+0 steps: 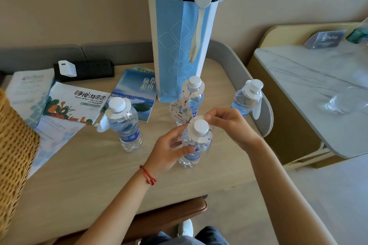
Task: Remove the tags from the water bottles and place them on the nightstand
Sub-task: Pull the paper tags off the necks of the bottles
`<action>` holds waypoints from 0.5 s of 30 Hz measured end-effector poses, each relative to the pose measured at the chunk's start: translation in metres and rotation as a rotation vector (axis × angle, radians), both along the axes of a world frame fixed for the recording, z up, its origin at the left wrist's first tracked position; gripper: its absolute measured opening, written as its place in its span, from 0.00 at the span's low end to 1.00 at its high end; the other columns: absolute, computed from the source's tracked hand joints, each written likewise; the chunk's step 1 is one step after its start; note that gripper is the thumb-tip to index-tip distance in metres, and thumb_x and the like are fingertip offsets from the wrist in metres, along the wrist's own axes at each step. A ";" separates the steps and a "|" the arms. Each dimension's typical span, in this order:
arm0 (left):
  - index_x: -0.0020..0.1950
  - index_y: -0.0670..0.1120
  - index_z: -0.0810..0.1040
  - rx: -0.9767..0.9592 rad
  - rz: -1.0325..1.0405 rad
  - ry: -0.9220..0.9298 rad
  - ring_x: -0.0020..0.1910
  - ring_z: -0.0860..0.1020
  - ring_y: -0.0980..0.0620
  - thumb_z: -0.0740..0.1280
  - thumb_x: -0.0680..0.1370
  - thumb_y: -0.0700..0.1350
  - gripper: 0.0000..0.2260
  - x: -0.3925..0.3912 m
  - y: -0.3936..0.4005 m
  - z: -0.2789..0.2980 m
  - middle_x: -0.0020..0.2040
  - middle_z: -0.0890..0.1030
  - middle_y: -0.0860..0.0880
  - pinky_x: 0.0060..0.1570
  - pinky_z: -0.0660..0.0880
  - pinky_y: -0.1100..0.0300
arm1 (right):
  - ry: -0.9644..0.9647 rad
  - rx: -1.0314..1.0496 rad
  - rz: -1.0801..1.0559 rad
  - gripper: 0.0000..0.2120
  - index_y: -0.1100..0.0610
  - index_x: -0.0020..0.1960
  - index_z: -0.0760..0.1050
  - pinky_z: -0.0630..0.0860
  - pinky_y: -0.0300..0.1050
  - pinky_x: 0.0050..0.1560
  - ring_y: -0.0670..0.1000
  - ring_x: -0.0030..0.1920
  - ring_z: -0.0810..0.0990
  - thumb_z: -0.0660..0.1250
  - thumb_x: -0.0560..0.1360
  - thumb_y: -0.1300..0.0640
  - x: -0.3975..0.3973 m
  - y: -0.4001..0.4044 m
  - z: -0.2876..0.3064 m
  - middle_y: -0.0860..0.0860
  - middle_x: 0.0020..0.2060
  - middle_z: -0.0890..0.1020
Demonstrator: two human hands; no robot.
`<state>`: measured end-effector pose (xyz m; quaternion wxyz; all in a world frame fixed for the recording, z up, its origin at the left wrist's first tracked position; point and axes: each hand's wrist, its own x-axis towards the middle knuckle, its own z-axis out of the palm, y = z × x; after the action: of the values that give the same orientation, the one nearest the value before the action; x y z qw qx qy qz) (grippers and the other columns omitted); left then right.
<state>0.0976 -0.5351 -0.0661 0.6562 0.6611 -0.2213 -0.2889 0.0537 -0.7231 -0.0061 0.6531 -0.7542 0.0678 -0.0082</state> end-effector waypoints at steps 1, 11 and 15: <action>0.61 0.52 0.71 0.003 -0.005 -0.003 0.60 0.76 0.57 0.74 0.59 0.62 0.34 0.000 0.000 0.000 0.60 0.77 0.53 0.55 0.73 0.65 | -0.010 0.017 0.001 0.06 0.56 0.37 0.79 0.73 0.31 0.41 0.39 0.35 0.78 0.66 0.73 0.61 -0.001 0.000 0.003 0.43 0.31 0.82; 0.67 0.45 0.68 0.021 -0.043 -0.003 0.62 0.74 0.57 0.73 0.56 0.68 0.46 0.000 0.002 0.001 0.63 0.76 0.50 0.61 0.71 0.60 | -0.137 -0.036 -0.058 0.06 0.56 0.36 0.79 0.73 0.32 0.37 0.40 0.33 0.78 0.67 0.71 0.62 -0.012 0.009 0.023 0.43 0.28 0.81; 0.66 0.49 0.69 0.011 -0.050 -0.012 0.61 0.75 0.58 0.72 0.57 0.67 0.42 0.001 0.002 0.000 0.62 0.76 0.54 0.58 0.73 0.63 | -0.168 -0.006 -0.159 0.06 0.55 0.35 0.79 0.72 0.31 0.36 0.41 0.31 0.76 0.68 0.68 0.54 -0.019 0.006 0.027 0.44 0.27 0.80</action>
<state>0.0984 -0.5328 -0.0658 0.6437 0.6608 -0.2402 -0.3023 0.0343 -0.7173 0.0206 0.6517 -0.7449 0.0725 -0.1232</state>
